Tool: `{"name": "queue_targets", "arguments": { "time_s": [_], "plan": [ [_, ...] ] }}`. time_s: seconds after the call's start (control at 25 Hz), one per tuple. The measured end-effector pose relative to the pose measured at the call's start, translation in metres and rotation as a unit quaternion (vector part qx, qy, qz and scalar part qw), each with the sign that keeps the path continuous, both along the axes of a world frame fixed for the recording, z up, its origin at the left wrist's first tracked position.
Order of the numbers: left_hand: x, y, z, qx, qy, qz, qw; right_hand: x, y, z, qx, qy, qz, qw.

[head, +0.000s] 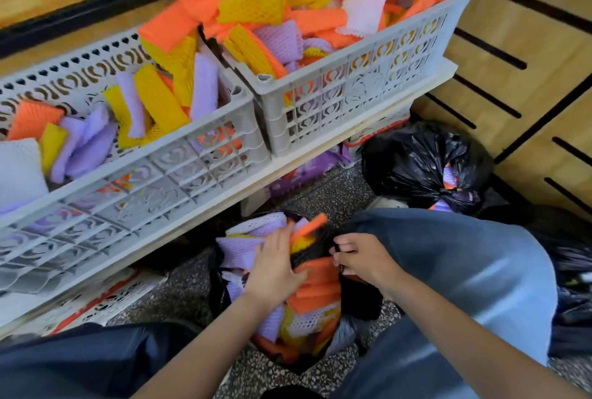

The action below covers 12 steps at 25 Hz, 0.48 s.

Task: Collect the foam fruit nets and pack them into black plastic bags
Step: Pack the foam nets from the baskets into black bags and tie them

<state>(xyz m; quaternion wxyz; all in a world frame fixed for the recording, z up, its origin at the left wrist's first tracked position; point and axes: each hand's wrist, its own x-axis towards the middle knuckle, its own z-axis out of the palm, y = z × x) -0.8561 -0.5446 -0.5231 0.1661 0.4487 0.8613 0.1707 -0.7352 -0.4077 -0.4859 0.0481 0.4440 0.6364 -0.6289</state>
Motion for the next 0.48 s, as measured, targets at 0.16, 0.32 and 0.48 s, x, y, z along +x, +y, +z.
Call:
{"name": "queue_targets", "arguments": {
  "time_s": [0.16,0.32,0.48],
  "plan": [
    [0.012,-0.003,-0.017,-0.007,0.135,-0.171,0.976,-0.003,0.005,0.001,0.097,-0.001,0.029,0.995],
    [0.006,-0.003,-0.028,-0.014,0.169,-0.260,0.951,0.001,0.007,-0.001,0.076,0.020,-0.047,0.996],
    [0.004,-0.009,-0.032,0.000,0.219,-0.314,0.924,0.000,0.018,-0.012,0.038,0.023,-0.198,0.979]
  ]
}}
